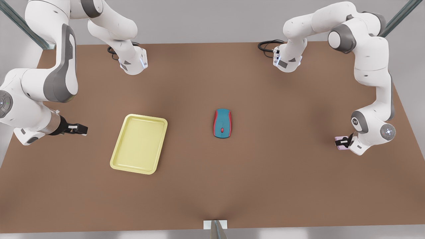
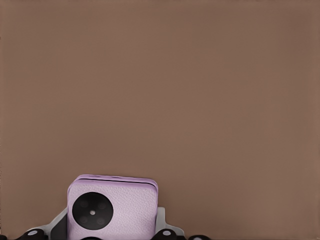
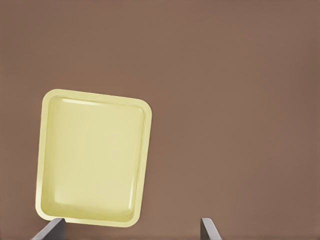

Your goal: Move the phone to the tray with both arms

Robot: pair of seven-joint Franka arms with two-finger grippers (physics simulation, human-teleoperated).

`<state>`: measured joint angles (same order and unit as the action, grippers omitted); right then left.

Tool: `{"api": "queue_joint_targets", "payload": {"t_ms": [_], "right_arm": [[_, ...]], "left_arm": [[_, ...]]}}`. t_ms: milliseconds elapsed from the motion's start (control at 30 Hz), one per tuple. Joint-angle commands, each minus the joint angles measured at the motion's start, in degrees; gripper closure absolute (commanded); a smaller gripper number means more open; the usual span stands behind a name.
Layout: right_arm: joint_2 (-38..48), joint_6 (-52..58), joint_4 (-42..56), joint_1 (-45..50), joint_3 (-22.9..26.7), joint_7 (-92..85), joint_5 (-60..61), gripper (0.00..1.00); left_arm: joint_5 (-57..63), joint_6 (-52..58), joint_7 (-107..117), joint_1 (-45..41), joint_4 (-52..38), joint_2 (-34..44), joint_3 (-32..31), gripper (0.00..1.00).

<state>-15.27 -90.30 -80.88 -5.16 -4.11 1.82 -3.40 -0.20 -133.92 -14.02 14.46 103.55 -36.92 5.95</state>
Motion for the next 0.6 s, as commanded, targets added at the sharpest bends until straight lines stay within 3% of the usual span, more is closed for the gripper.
{"api": "queue_joint_targets", "payload": {"t_ms": [0,100,200,300,400,567], "right_arm": [[0.1,-0.1,0.0,0.0,0.1,-3.3,-0.1,0.0],[0.1,-0.1,0.0,0.0,0.1,-3.4,-0.1,0.0],[0.1,-0.1,0.0,0.0,0.1,-3.3,0.1,0.0],[-0.4,-0.1,0.2,0.2,0.0,-3.1,0.4,0.0],[-0.5,-0.1,0.5,0.2,0.0,-3.1,0.4,0.0],[-1.0,-0.1,1.6,0.5,-0.2,-3.1,0.4,0.0]], "left_arm": [[-0.9,2.7,8.3,-1.4,0.0,1.8,-0.9,0.33],[-0.9,8.6,28.2,-16.5,-0.1,6.8,-1.4,0.33],[-0.9,11.1,50.7,-31.2,-2.7,6.6,-1.6,0.33],[-2.0,23.2,76.6,-44.6,-23.4,-5.8,-2.5,0.33],[-4.5,22.5,86.3,-49.7,-33.7,-12.7,-2.5,0.33],[-5.7,20.5,95.1,-51.9,-46.4,-21.2,-8.8,0.32]]}}
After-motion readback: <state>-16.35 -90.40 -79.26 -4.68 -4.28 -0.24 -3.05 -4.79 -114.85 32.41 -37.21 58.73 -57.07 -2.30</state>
